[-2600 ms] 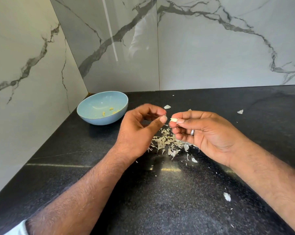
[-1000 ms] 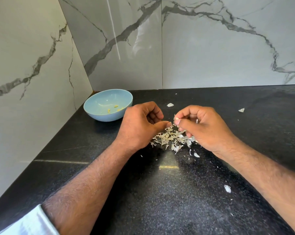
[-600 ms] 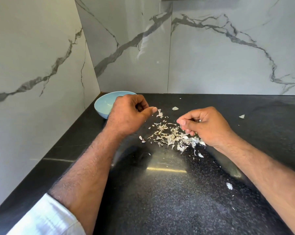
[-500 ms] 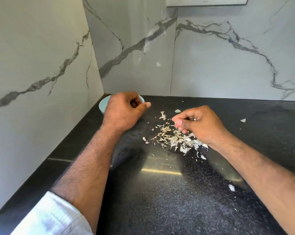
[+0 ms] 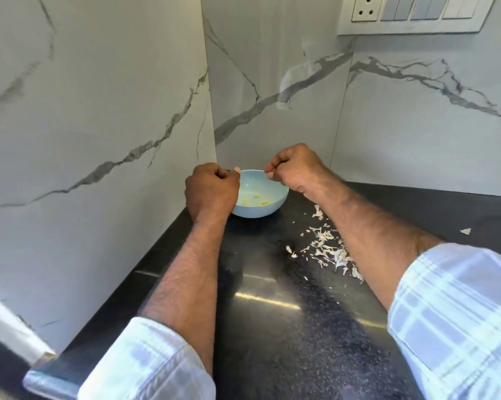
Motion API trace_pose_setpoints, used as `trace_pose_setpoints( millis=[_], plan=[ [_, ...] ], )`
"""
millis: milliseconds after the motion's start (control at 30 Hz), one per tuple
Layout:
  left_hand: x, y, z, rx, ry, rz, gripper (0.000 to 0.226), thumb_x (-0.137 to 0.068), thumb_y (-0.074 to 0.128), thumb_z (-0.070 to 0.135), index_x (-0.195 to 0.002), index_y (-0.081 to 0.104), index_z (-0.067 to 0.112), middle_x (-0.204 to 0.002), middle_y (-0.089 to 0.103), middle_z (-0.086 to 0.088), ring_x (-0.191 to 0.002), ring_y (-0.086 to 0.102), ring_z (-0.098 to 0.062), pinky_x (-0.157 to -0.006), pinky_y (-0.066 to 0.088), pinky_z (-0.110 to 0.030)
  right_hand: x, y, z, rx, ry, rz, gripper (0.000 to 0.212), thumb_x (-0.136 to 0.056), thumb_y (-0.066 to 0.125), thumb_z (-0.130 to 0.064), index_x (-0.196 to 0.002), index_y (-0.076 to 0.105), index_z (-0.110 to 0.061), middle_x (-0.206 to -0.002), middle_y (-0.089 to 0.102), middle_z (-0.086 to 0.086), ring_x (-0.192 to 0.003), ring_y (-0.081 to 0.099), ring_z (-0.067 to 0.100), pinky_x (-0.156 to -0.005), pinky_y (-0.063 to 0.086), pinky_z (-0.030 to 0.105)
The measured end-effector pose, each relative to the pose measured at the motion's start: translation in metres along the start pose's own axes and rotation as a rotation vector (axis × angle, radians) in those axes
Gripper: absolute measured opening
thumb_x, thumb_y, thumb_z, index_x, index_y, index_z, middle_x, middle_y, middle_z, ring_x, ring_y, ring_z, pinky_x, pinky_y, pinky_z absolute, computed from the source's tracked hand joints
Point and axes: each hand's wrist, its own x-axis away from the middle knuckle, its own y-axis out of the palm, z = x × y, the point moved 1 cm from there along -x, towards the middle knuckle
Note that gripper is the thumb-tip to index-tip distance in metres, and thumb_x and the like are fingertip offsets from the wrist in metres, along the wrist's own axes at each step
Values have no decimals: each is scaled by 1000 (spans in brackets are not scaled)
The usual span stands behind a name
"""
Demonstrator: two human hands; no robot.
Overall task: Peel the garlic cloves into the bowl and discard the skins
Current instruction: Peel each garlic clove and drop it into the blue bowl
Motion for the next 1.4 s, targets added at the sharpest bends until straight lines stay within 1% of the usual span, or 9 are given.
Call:
trace_pose_setpoints(
  millis=[267, 400, 533, 767, 900, 1033, 1100, 1200, 1400],
  plan=[
    [50, 36, 27, 21, 355, -433, 40, -82, 91, 30, -70, 54, 21, -62, 54, 10, -56, 47, -9, -58, 42, -28, 73, -84, 60, 185, -59, -67, 10, -89, 82, -16, -88, 81, -26, -75, 78, -8, -73, 77, 16, -74, 64, 34],
    [91, 52, 46, 181, 399, -785, 46, -84, 91, 12, -124, 71, 22, -103, 77, 2, -74, 76, -14, -76, 64, -35, 114, -119, 98, 182, -3, -116, 10, -81, 90, -22, -83, 81, -26, -77, 78, -4, -56, 63, 1, -58, 50, 22],
    [105, 61, 57, 119, 299, -684, 34, -92, 84, 36, -78, 67, 10, -59, 70, -9, -47, 63, -22, -49, 54, -32, 138, -137, 128, 144, -71, 66, 11, -86, 86, -17, -85, 80, -26, -83, 76, -7, -66, 64, -2, -65, 52, 21],
    [133, 67, 72, 87, 402, -635, 36, -92, 82, 47, -78, 67, 18, -63, 72, -3, -53, 70, -21, -58, 62, -41, 141, -158, 145, 122, -103, 143, 14, -88, 84, -16, -92, 77, -27, -91, 72, -7, -76, 65, 5, -69, 56, 24],
    [137, 77, 66, 150, 429, -709, 21, -94, 79, 8, -101, 67, 24, -94, 75, -2, -71, 77, -19, -68, 67, -50, 137, -159, 153, 123, -98, 137, 4, -90, 82, -24, -89, 79, -21, -82, 74, -11, -72, 70, 3, -66, 57, 20],
    [137, 79, 69, 56, 478, -621, 36, -93, 81, 46, -74, 64, 20, -62, 71, -3, -51, 70, -19, -55, 61, -43, 133, -150, 158, 190, -108, 105, 12, -88, 84, -17, -89, 78, -27, -86, 72, -7, -70, 67, 5, -63, 54, 18],
    [136, 81, 65, 99, 503, -640, 13, -99, 76, 17, -91, 67, 20, -84, 76, 1, -72, 76, -8, -67, 66, -44, 129, -146, 161, 272, -133, 146, 11, -89, 83, -20, -90, 79, -30, -84, 69, -15, -76, 66, 1, -72, 59, 25],
    [134, 83, 61, 75, 558, -710, 60, -91, 66, -10, -132, 53, 31, -134, 63, 10, -123, 65, -7, -100, 60, -32, 121, -137, 165, 495, -166, 175, 16, -88, 83, -30, -99, 78, -39, -95, 56, -17, -104, 52, 14, -98, 46, 46],
    [124, 82, 54, 112, 561, -707, 67, -92, 81, 22, -146, 44, 33, -123, 65, 12, -110, 66, -4, -90, 63, -38, 114, -113, 167, 736, -161, 40, 16, -96, 72, -34, -109, 77, -41, -104, 48, -12, -117, 42, 20, -101, 36, 48]
  ],
)
